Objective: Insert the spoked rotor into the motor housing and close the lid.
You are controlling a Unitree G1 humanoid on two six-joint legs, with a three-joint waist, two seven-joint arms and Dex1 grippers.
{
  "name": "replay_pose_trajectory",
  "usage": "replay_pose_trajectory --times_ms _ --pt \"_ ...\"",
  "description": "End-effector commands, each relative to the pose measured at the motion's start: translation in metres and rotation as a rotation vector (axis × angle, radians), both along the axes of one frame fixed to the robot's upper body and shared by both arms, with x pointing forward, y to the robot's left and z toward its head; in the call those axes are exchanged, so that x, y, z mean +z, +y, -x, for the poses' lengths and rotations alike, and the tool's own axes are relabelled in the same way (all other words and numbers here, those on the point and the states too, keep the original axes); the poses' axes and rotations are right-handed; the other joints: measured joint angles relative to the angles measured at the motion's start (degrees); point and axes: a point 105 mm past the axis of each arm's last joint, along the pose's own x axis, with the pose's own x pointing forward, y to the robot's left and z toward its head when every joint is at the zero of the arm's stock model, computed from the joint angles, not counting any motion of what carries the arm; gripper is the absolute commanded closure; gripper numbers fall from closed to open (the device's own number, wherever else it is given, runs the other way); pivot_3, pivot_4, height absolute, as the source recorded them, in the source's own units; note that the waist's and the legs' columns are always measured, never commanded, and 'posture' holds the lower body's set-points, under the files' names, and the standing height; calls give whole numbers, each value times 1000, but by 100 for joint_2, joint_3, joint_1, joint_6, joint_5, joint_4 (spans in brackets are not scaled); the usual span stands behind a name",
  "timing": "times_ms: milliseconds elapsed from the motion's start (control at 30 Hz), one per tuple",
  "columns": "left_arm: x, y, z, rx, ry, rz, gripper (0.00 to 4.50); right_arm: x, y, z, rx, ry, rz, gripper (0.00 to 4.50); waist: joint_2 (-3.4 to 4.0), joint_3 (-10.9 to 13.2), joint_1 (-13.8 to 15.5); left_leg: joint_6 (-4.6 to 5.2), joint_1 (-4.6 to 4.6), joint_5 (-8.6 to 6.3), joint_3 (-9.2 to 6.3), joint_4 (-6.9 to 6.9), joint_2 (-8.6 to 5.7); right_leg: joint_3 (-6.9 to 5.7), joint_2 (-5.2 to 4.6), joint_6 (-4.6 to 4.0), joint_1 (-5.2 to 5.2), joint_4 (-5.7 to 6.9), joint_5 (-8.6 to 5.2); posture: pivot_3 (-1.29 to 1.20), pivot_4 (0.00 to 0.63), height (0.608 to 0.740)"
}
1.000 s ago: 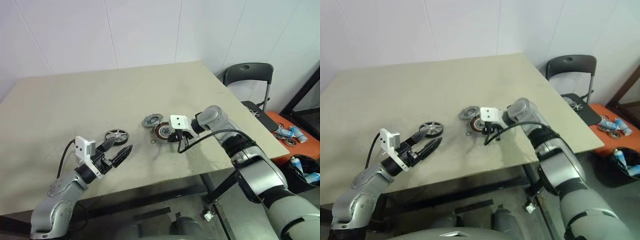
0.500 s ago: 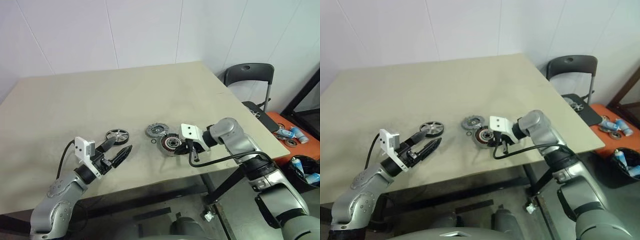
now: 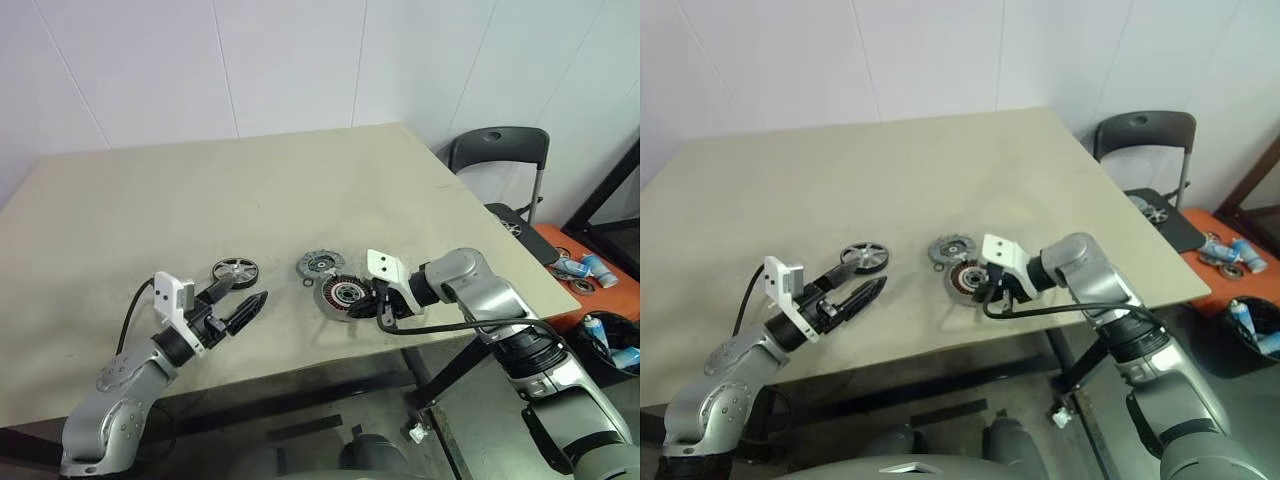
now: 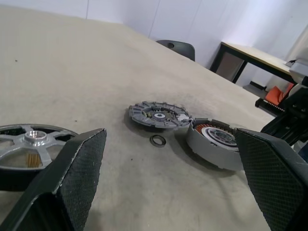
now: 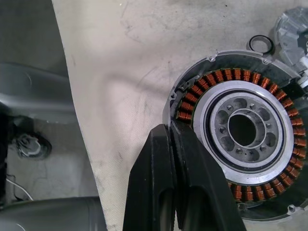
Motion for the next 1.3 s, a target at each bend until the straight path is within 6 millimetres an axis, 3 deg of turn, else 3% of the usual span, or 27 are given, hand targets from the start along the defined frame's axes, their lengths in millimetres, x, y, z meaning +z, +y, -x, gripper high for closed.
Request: replay_pose_trajectory --times_ms 33,67,167,400,667,833,967,1033,1100,1300 --pt "13 -6 0 -30 -48 1 0 6 -3 -19 -52 -118 43 4493 -1 -1 -3 0 0 0 0 0 0 0 0 0 1 0 0 0 0 740" --pt "13 -6 0 -30 -48 1 0 3 -4 -23 -68 -133 56 4493 -1 -1 -6 0 1 0 0 2 0 0 1 -2 2 0 -1 0 0 740" --pt "13 -6 0 -28 -47 2 0 0 -5 -31 -95 -173 59 3819 -1 0 -11 0 6 0 1 13 0 1 1 -17 12 0 -10 0 0 740" --pt "12 -5 2 -28 -43 2 0 -3 -2 -24 -59 -152 60 1504 -1 0 -19 1 10 0 0 59 5 1 1 -14 34 2 -5 0 0 740" --pt "-6 -32 19 -158 -51 -163 0 9 3 -9 -8 -90 -6 1504 1 1 -13 3 8 -2 1 45 5 2 -2 -16 29 -2 -6 0 0 740" --pt "-1 -19 5 -80 -77 -118 0 2 -1 0 38 -178 52 1504 1 1 35 4 -25 -2 -6 46 6 -1 -3 -15 -1 -2 -5 0 0 740" --pt "4 -13 -2 -78 -104 -152 0 10 -5 -7 -122 -189 -43 1504 2 1 37 4 -25 -2 -5 51 6 -3 -1 -15 0 -2 -5 0 0 740" --pt "7 -27 -41 -61 -123 -131 0 17 -14 -11 -195 -222 -68 1504 7 5 120 4 -23 -3 0 52 3 -1 -4 -14 4 -5 -5 0 0 740" --pt "12 -41 -61 -80 -138 -119 0 26 -22 -13 -274 -230 -117 1504 -2 4 188 6 -29 -1 -5 73 -6 -8 6 -11 13 -4 -3 0 0 740" --pt "11 -59 -75 -175 -140 -99 0 41 -39 -20 -421 -337 -130 1504 -4 2 119 31 -34 -17 3 60 -7 14 11 19 10 -22 12 0 0 740"
